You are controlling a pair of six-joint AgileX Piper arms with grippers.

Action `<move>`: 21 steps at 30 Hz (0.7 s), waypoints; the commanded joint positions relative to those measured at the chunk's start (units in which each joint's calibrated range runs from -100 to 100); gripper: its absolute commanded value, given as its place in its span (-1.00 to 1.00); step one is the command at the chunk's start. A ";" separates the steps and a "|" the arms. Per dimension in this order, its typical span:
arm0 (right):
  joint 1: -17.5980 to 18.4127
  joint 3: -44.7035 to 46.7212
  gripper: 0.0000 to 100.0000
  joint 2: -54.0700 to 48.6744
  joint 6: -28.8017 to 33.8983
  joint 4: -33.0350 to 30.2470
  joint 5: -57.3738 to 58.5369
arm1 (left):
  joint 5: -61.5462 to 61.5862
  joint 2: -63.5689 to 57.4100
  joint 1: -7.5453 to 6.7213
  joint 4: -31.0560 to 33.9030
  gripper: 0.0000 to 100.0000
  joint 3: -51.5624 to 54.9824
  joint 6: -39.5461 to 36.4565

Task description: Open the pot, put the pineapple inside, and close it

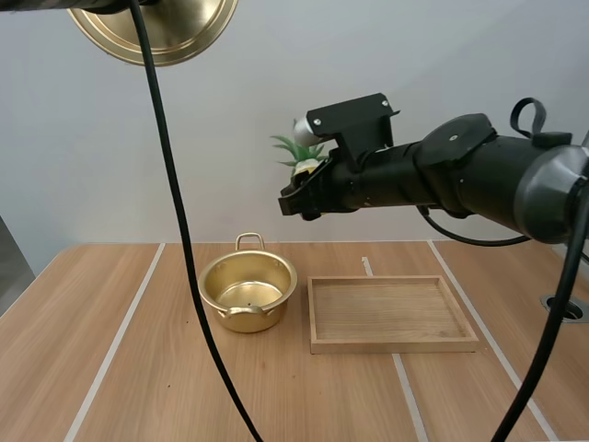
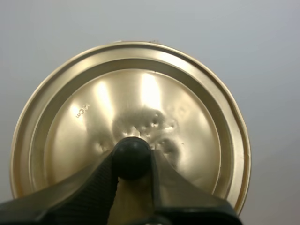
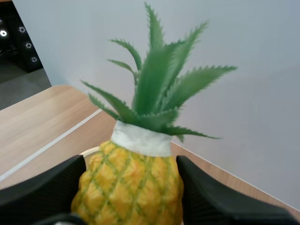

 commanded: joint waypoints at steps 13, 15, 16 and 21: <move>7.58 -0.40 -1.00 12.65 -4.45 0.34 -11.65 | -1.78 -0.25 0.12 -0.06 -1.00 -0.44 -0.43; 8.36 -0.40 -1.00 14.34 -5.47 0.34 -11.73 | -1.78 -0.25 0.12 -0.06 -1.00 -0.44 -0.43; 8.63 -0.40 -1.00 15.27 -5.47 0.34 -12.69 | -1.78 -0.25 0.12 -0.06 -1.00 -0.44 -0.43; 9.15 -0.40 -1.00 19.75 -5.89 0.34 -18.62 | -1.78 -0.25 0.12 -0.06 -1.00 -0.44 -0.43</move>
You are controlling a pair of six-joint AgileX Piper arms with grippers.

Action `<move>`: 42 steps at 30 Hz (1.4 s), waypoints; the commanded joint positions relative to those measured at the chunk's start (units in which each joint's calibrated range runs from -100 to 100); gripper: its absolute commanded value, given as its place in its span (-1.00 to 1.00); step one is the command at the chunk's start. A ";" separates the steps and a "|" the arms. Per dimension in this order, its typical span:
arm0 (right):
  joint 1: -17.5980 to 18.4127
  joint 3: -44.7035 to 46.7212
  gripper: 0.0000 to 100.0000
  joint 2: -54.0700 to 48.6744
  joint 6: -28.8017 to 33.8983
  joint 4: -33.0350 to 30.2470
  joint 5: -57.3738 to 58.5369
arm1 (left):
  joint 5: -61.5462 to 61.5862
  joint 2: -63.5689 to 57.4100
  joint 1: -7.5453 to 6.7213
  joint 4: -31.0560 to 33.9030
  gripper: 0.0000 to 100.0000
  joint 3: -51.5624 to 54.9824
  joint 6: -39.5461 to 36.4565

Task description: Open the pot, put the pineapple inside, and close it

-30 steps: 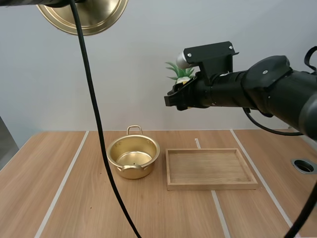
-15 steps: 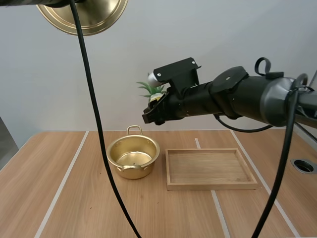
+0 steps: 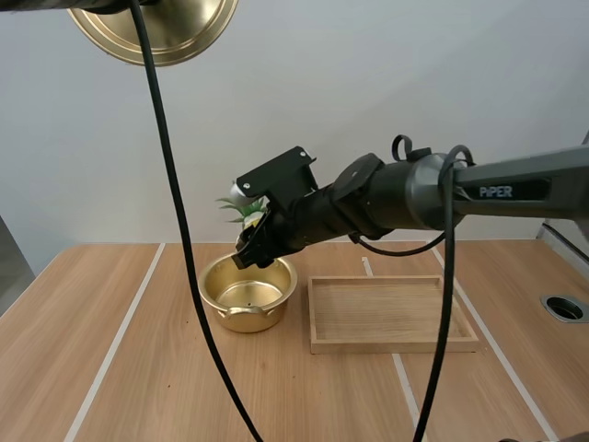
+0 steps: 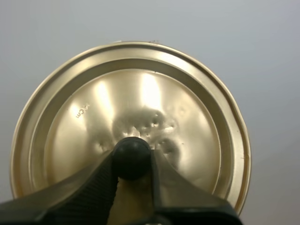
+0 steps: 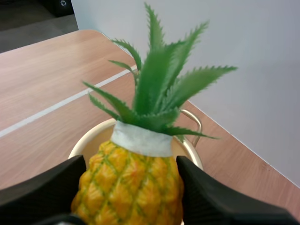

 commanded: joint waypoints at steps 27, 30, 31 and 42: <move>0.11 -0.40 -1.00 16.92 -25.00 25.83 -3.05 | -1.78 -0.25 0.12 -0.06 -1.00 -0.44 -0.43; 0.11 -0.40 -1.00 18.42 -27.20 29.27 -2.46 | -1.78 -0.25 0.12 -0.06 -1.00 -0.44 -0.43; 0.11 -0.40 -1.00 18.57 -27.20 30.48 -2.21 | -1.78 -0.25 0.12 -0.06 -1.00 -0.44 -0.43; 0.11 -3.50 -1.00 23.01 -27.20 35.25 -0.17 | -1.78 -0.25 0.12 -0.06 -1.00 -0.44 -0.43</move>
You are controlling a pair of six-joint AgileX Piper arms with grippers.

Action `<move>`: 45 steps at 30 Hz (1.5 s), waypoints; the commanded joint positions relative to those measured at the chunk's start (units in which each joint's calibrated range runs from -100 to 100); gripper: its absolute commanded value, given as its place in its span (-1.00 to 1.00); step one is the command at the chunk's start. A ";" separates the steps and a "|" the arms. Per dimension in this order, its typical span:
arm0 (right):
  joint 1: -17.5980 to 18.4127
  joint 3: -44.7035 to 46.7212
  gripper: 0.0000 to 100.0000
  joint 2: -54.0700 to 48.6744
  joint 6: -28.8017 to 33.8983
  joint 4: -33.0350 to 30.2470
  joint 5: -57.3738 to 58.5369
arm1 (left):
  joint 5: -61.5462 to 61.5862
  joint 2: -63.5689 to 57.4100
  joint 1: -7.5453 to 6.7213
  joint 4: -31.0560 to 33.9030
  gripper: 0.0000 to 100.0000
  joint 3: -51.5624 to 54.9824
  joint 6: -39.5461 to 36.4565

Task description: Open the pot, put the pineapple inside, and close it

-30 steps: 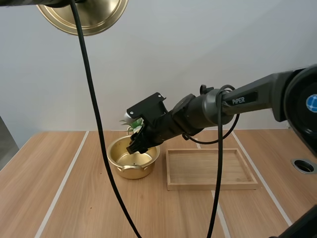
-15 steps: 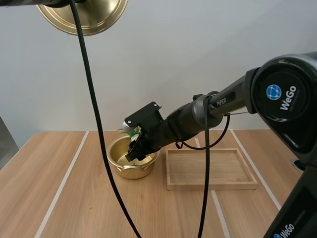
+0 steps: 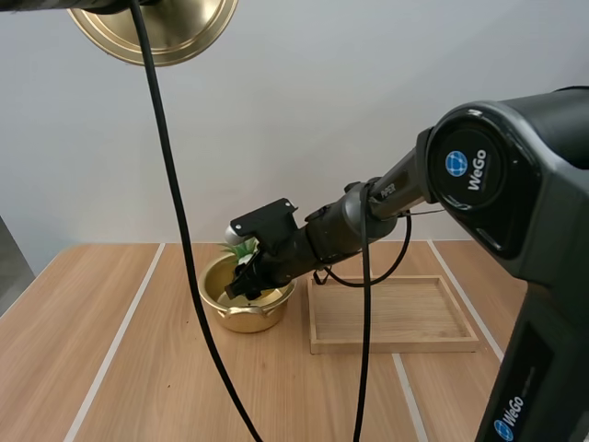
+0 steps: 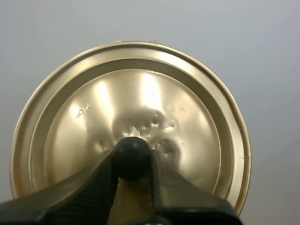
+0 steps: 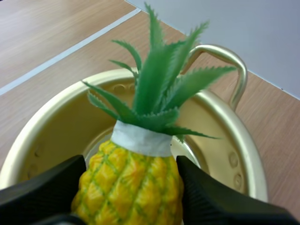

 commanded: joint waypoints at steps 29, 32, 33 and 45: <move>0.11 -1.22 -1.00 3.84 -0.44 0.77 0.90 | -1.78 -0.25 0.12 -0.06 -1.00 -0.44 -0.43; 0.11 -1.22 -0.68 3.73 -0.44 0.77 0.90 | -1.78 -0.25 0.12 -0.06 -1.00 -0.44 -0.43; 0.11 -1.22 -0.35 3.73 -0.44 0.77 0.90 | -1.78 -0.25 0.12 -0.06 -1.00 -0.44 -0.43; 0.11 -1.37 1.00 3.73 -0.44 0.28 -1.72 | -1.78 -0.25 0.12 -0.06 -1.00 -0.44 -0.43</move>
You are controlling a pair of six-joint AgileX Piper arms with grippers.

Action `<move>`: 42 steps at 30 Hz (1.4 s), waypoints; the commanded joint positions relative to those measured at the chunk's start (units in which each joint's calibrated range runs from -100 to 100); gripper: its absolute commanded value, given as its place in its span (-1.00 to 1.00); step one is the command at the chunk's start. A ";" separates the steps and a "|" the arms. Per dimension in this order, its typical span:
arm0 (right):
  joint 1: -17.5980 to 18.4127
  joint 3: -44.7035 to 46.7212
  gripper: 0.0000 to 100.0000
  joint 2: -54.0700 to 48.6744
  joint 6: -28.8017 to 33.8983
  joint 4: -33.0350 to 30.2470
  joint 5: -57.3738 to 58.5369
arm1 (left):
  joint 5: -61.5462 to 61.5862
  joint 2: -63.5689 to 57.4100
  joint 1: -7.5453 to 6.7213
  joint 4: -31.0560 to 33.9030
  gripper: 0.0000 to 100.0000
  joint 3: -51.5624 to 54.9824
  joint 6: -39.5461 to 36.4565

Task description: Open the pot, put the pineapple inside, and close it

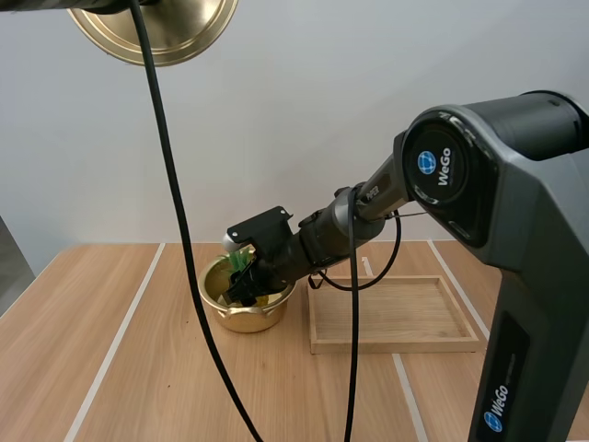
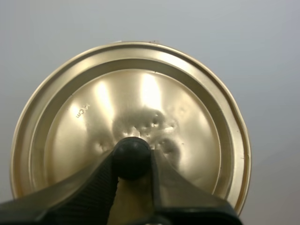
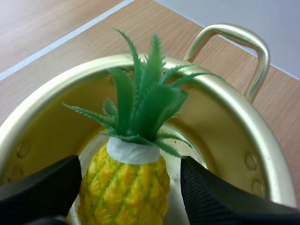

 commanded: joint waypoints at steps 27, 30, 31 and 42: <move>0.02 -2.68 1.00 -21.69 -0.03 -1.63 -6.38 | -1.78 -0.25 0.12 -0.06 -1.00 -0.44 -0.43; 0.02 -2.68 1.00 -25.18 -0.03 -1.75 -10.99 | -1.78 -0.25 0.12 -0.06 -1.00 -0.44 -0.43; 0.02 -2.68 1.00 -26.48 -0.03 -1.75 -12.34 | -1.78 -0.25 0.12 -0.06 -1.00 -0.44 -0.43; -5.22 -2.68 1.00 -35.81 -0.03 -1.53 -23.89 | -1.78 -0.25 0.12 -0.06 -1.00 -0.44 -0.43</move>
